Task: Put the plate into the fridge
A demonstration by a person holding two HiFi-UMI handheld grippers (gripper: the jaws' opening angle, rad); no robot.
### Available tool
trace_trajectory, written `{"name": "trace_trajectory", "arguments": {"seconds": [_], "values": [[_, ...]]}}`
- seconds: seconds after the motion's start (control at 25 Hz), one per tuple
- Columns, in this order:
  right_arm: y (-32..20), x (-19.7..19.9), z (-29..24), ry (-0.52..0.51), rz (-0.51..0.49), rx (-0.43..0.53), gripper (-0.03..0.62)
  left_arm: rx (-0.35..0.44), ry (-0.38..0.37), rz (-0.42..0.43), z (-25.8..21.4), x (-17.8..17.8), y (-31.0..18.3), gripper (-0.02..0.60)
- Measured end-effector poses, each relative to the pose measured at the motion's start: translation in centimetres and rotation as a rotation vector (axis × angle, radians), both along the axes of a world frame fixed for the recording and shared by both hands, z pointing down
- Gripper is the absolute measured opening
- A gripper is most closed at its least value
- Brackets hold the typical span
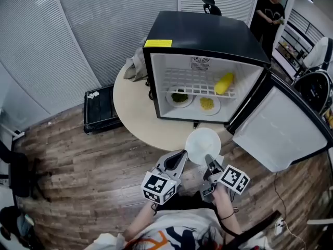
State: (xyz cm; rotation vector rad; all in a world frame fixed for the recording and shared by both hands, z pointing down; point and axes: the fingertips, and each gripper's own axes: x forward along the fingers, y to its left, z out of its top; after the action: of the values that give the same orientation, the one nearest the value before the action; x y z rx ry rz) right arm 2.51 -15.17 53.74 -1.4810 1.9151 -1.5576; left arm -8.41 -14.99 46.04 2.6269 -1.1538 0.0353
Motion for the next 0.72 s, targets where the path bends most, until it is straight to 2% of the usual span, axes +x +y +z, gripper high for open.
{"name": "trace_trajectory", "arguments": {"seconds": [0.28,0.52,0.72], "values": [[-1.2,0.8,1.6,-0.033,0.049,-0.044,0.031,-0.045,-0.002,0.033,1.8,0.8,-0.6,0.014],[-4.0,2.4,2.6,-0.098,0.12,-0.067,0.031,-0.059,-0.011,0.029,2.3,0.7,-3.0,0.014],[-6.9,3.1,2.8,-0.093,0.129,-0.084,0.031,-0.072,-0.009,0.015,2.6,0.6,-5.4,0.014]]}}
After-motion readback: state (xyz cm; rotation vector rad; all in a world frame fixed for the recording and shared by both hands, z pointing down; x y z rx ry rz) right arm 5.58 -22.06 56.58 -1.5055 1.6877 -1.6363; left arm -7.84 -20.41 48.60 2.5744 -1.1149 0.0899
